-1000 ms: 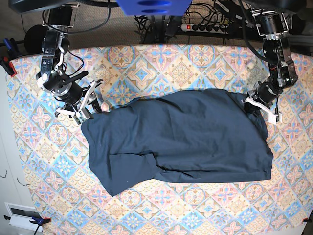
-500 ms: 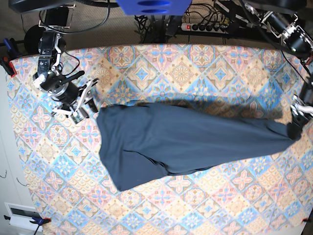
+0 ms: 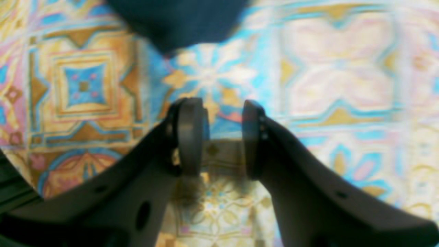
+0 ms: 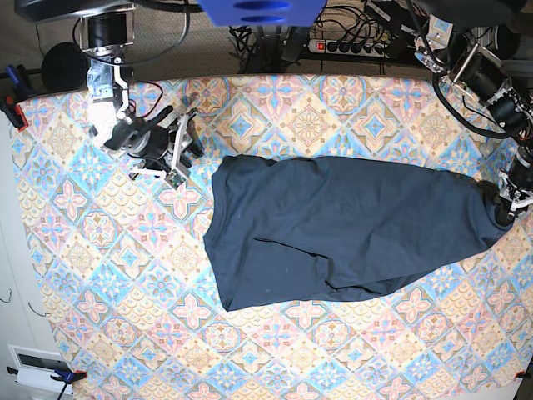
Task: Layout the t-shirt on the table in an organized manner, then fold the t-shirt properly
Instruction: 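Pull the shirt edge with the left gripper while the right releases, then grasp the shirt corner nearest the right gripper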
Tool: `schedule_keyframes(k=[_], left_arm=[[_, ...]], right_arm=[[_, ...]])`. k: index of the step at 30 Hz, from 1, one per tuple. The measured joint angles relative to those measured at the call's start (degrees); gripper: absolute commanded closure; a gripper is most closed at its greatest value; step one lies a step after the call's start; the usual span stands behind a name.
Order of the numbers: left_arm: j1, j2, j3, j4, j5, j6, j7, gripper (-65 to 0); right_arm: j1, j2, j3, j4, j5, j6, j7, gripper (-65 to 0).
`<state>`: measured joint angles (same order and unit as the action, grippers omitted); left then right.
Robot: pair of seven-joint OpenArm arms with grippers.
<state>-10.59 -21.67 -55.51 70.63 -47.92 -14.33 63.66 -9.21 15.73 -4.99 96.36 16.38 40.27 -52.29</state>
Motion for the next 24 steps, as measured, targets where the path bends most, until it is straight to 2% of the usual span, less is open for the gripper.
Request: schedule_keyframes(k=[6, 8, 11, 14, 16, 20, 22, 24], left_arm=[[0.00, -0.24, -0.02, -0.02, -0.07, -0.02, -0.20, 0.0], [0.13, -0.31, -0.04, -0.02, -0.07, 0.04, -0.04, 0.0], [0.24, -0.44, -0.04, -0.02, -0.09, -0.02, -0.17, 0.0], [0.26, -0.42, -0.02, -0.02, -0.09, -0.02, -0.20, 0.0], [0.26, -0.37, -0.02, -0.02, -0.09, -0.04, -0.15, 0.0], [0.26, -0.39, -0.11, -0.02, -0.07, -0.04, -0.13, 0.0], [0.20, -0.39, -0.09, -0.02, -0.24, -0.07, -0.15, 0.0], [0.28, -0.37, -0.11, -0.02, -0.22, -0.07, -0.15, 0.0]], right_arm=[[1.36, 0.46, -2.82, -0.17, -0.72, -0.39, -0.68, -19.6], [3.82, -1.27, -3.89, -0.66, -0.48, 0.07, -1.31, -19.7], [7.34, -3.17, -3.91, -2.69, 1.16, -0.39, 0.83, -20.8], [7.72, -2.84, -3.56, -7.85, 7.48, -0.48, -3.74, -27.6], [8.33, -2.43, -2.40, -10.23, 14.93, -0.42, -4.28, -34.3], [11.41, -2.58, -1.62, -12.48, 24.11, -0.57, -2.08, -43.7], [11.37, -3.13, -0.87, -13.99, 25.77, -0.42, -2.38, -44.6], [10.10, -3.02, 0.15, -15.67, 24.83, -0.44, -3.74, -44.6]])
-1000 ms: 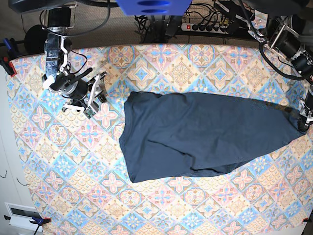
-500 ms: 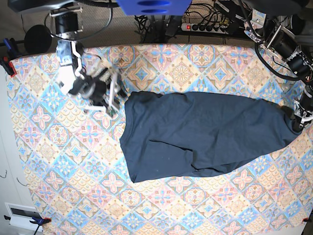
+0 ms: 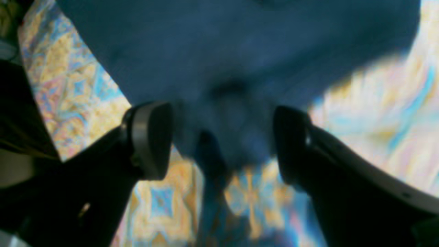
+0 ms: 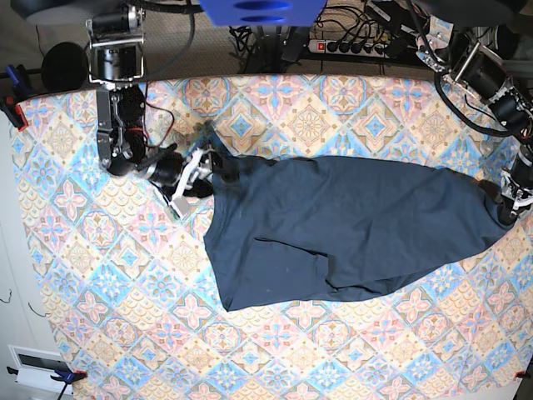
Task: Layout the t-shirt on the table in an organized manner, then fold the t-shirt properly
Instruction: 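Grasp the shirt corner nearest the right gripper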
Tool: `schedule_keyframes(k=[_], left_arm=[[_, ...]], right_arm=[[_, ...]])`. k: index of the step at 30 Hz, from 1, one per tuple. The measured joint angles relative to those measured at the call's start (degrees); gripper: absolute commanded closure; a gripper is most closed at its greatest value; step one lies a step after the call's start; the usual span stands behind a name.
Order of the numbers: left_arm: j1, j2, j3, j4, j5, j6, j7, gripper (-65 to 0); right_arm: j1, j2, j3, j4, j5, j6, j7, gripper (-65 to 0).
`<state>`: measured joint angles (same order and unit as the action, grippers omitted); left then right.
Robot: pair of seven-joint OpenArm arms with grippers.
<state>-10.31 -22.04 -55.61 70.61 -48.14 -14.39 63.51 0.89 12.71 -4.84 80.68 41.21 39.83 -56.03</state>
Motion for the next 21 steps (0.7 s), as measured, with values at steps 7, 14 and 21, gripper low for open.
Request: schedule_keyframes(k=[7, 14, 21], left_arm=[[0.00, -0.02, 0.00, 0.00, 0.00, 0.02, 0.11, 0.0], [0.00, -0.02, 0.00, 0.00, -0.02, 0.02, 0.11, 0.0], [0.00, 0.00, 0.02, 0.00, -0.02, 0.02, 0.11, 0.0]], right_arm=[[0.52, 0.31, 0.39, -1.62, 0.66, -0.42, 1.11, -44.6], [0.55, 0.26, -0.13, -5.07, 1.33, 0.02, 2.23, -44.5], [0.98, 0.46, -2.97, -6.49, 2.21, 0.20, 3.82, -44.3]])
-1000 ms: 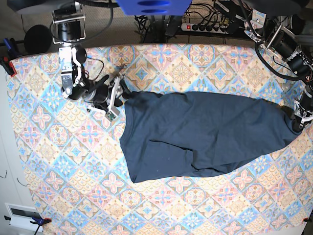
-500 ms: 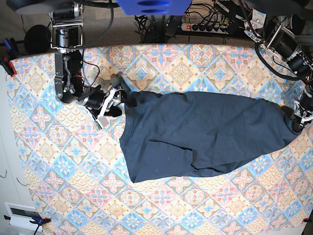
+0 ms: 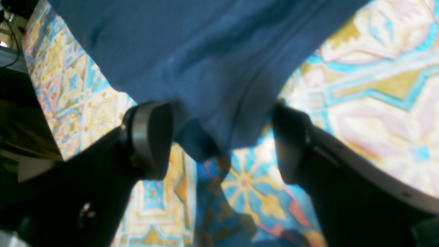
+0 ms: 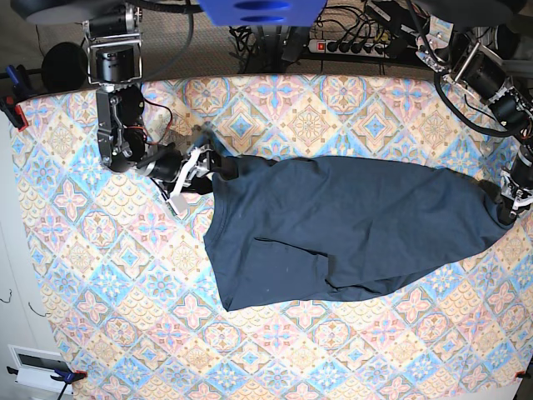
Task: Layout the t-shirt on the table in an organized manner, then fold the t-shirt properly
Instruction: 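Grasp the shirt corner nearest the right gripper, then stretch the shirt between both grippers and lay it as a long roll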
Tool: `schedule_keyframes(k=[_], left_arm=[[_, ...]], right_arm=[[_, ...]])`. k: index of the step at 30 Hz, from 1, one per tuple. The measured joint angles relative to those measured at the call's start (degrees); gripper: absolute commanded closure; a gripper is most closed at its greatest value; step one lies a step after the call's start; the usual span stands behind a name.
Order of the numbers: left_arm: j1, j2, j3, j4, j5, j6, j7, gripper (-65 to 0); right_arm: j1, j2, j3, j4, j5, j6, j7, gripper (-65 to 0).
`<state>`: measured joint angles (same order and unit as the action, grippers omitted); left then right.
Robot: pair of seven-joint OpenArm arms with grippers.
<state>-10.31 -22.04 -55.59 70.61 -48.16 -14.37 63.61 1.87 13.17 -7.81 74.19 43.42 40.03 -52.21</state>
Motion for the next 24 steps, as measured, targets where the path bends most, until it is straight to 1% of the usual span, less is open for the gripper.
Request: schedule_keyframes(k=[1, 3, 5, 8, 9, 12, 14, 16, 19, 20, 22, 24], left_arm=[[0.00, 0.00, 0.00, 0.00, 0.00, 0.00, 0.02, 0.0], [0.00, 0.00, 0.00, 0.00, 0.02, 0.00, 0.00, 0.0], [0.00, 0.00, 0.00, 0.00, 0.00, 0.00, 0.00, 0.0], [0.00, 0.00, 0.00, 0.00, -0.02, -0.02, 0.09, 0.0], [-0.02, -0.02, -0.02, 0.00, -0.02, -0.02, 0.92, 0.0], [0.07, 0.33, -0.02, 1.79, 0.26, 0.04, 4.02, 0.0], [0.07, 1.36, -0.04, 4.96, 0.24, 0.07, 4.83, 0.0], [0.52, 2.21, 0.37, 9.46, 0.04, -0.42, 6.95, 0.0], [2.36, 3.15, 5.55, 16.46, 0.35, -0.33, 7.23, 0.0], [2.86, 3.15, 7.69, 18.45, -0.04, -0.15, 7.30, 0.0], [3.63, 3.15, 11.67, 22.64, -0.31, -0.83, 7.54, 0.0], [3.43, 3.17, 13.70, 25.27, -0.79, -0.90, 7.76, 0.0]], right_arm=[[0.02, -0.13, -0.26, 0.00, -0.04, 0.02, -0.07, -43.3], [0.00, -0.31, -0.35, 0.00, -0.02, 0.02, -0.24, -36.4], [-0.02, -0.26, -0.57, 0.00, -0.15, -0.22, -0.76, -25.0], [-0.15, -0.28, -0.76, 0.04, -1.07, -0.24, -1.81, -3.8], [-0.31, -0.31, -0.72, 0.07, -1.11, -0.20, -2.03, 0.0], [-0.66, -0.94, 2.86, 0.28, -1.20, -0.15, -2.99, -1.1], [-1.09, -0.92, 7.56, 2.21, -1.75, -0.22, -3.67, -0.2], [-1.11, -0.50, 12.44, 5.53, -2.27, -0.28, -4.31, -0.3], [-0.07, 0.04, 17.86, 9.97, -1.90, -0.42, -3.69, -0.3], [0.98, 0.00, 19.02, 10.73, -2.12, -0.31, -4.35, -0.3], [4.17, -0.33, 20.55, 11.39, -2.67, -0.33, -5.05, -0.3], [7.89, -0.63, 22.40, 11.56, -2.14, -0.11, -4.72, -0.3]])
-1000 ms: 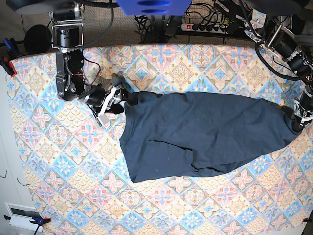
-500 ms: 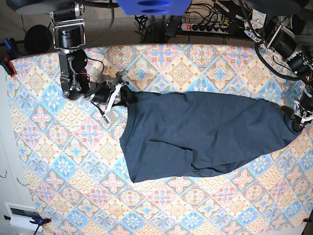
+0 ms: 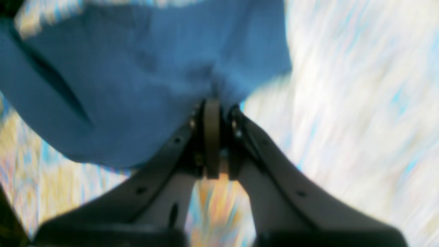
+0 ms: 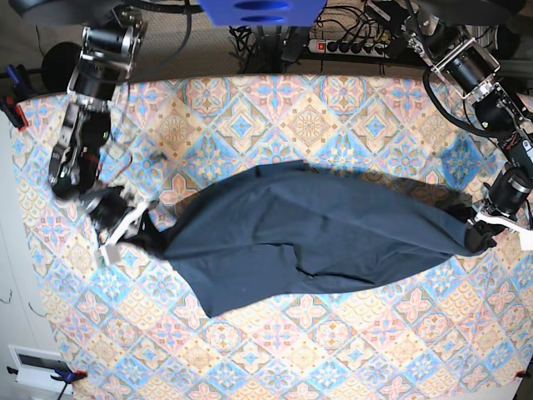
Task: Layout the t-shirt on the table in an organized manner, then fold the t-shirt properly
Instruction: 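Stretch the shirt between both grippers and lay it as a long roll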
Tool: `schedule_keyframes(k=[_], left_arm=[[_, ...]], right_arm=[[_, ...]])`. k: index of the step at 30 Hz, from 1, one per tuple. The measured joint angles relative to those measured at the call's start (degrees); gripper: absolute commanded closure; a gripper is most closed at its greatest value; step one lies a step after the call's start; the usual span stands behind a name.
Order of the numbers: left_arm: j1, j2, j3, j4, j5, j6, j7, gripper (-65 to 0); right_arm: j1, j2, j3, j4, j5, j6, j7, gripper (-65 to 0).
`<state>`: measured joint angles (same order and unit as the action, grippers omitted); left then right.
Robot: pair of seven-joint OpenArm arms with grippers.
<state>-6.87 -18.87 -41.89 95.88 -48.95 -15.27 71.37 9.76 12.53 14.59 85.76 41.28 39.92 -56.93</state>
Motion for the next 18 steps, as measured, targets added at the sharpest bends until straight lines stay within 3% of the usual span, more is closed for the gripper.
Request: schedule_keyframes(k=[3, 6, 11, 13, 18], left_arm=[[-0.98, 0.59, -0.26, 0.20, 0.28, 0.61, -0.63, 0.0], [-1.73, 0.98, -0.26, -1.99, 0.57, 0.42, -4.83, 0.0], [-1.68, 0.39, -0.24, -10.49, 0.96, 0.68, -11.13, 0.0], [-1.68, -0.35, -0.33, -14.16, 0.92, 0.70, -14.01, 0.0], [-2.32, 0.00, 0.07, -22.47, 1.14, 0.94, -18.53, 0.0]], right_arm=[[5.49, 0.42, 3.15, 0.04, 0.04, -0.13, 0.37, -0.3], [10.47, 1.99, 3.87, -1.03, -0.42, 0.20, -0.09, -0.3], [17.07, 2.60, 3.96, -11.67, 1.03, -0.02, 1.33, -0.3], [17.92, 2.16, 3.08, -16.94, -1.90, -0.04, 0.94, -0.2], [19.06, 1.68, -0.85, -25.83, -15.78, -0.02, 0.92, -0.5]])
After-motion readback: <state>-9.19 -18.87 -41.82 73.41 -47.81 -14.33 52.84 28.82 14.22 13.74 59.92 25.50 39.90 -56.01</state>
